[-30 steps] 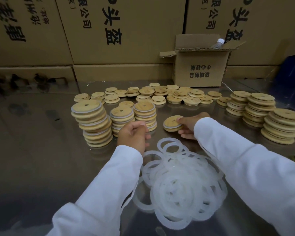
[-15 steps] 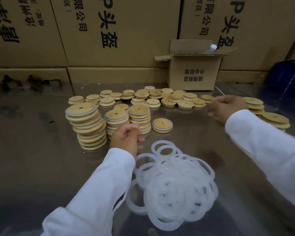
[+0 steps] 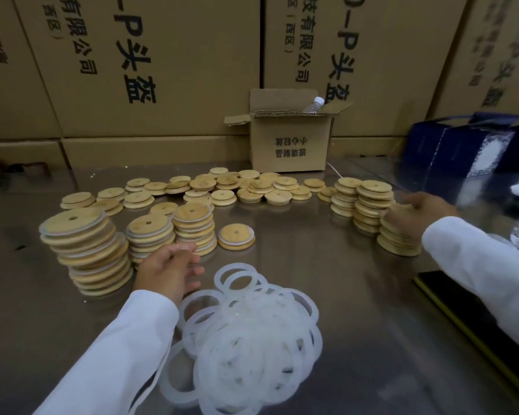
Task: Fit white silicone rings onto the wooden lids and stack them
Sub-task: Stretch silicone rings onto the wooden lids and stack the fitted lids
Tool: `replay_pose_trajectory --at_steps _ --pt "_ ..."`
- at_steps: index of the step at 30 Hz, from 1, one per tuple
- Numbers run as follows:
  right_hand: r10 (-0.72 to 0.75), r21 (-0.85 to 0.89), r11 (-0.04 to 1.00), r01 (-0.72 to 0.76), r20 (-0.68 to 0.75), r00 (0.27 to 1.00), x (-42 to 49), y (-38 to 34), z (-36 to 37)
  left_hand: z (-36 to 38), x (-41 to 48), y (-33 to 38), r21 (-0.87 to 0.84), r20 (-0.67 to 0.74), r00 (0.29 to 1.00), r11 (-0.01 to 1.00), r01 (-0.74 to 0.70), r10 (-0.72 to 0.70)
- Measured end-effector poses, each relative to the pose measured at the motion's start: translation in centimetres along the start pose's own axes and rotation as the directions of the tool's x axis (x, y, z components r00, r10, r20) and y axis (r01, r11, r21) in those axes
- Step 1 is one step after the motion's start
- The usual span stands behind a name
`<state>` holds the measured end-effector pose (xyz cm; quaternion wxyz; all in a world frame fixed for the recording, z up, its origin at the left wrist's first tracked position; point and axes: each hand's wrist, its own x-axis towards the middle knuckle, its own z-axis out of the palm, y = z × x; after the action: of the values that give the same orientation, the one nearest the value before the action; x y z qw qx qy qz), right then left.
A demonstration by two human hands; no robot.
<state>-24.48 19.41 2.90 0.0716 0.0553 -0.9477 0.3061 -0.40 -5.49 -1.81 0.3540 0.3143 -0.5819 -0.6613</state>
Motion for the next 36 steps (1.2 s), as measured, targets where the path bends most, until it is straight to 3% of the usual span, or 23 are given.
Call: replay_pose_trajectory --at_steps 7,11,14,16,21,25,28,31,34,36 --pt "0.067 0.049 0.997 -0.066 -0.016 0.998 0.6 0.4 0.7 0.0 0.0 -0.2 0.024 0.002 1.0 1.0 -0.011 0.011" --pt "0.058 0.029 0.998 -0.055 -0.095 0.994 0.2 0.3 0.5 0.0 0.1 -0.3 0.028 -0.004 1.0 0.999 -0.017 0.017" --pt "-0.006 0.096 0.995 0.022 -0.163 0.987 -1.0 -0.7 0.3 0.0 0.2 -0.4 0.027 -0.009 1.0 0.999 -0.022 0.023" --pt "-0.124 0.204 0.966 0.161 -0.181 0.976 -2.4 -2.2 0.3 0.0 0.2 -0.4 0.027 -0.007 0.999 0.999 -0.037 0.037" --pt "-0.471 0.455 0.75 0.48 -0.143 0.871 -9.2 -7.8 1.4 0.0 -0.1 -0.2 0.002 0.056 0.997 0.998 -0.059 0.059" --pt "-0.711 0.54 0.605 0.585 0.036 0.702 -14.2 -9.7 4.3 0.3 -0.8 0.1 -0.047 0.217 0.976 0.999 -0.022 0.032" --pt "-0.79 0.492 0.555 0.671 0.06 0.61 -15.9 -9.6 6.3 0.4 -1.7 0.3 -0.033 0.333 0.943 0.999 0.017 -0.006" --pt "-0.81 0.547 0.518 0.658 0.067 0.582 -15.8 -9.2 7.1 0.5 -2.2 0.4 -0.002 0.334 0.942 0.999 -0.033 0.032" --pt "-0.772 0.55 0.578 0.603 0.13 0.622 -14.7 -8.6 7.6 0.5 -1.7 0.5 -0.039 0.25 0.967 0.998 -0.04 0.049" --pt "-0.701 0.389 0.696 0.604 0.185 0.688 -13.6 -7.9 8.4 0.5 -1.4 0.5 -0.062 0.182 0.982 0.997 -0.035 0.046"
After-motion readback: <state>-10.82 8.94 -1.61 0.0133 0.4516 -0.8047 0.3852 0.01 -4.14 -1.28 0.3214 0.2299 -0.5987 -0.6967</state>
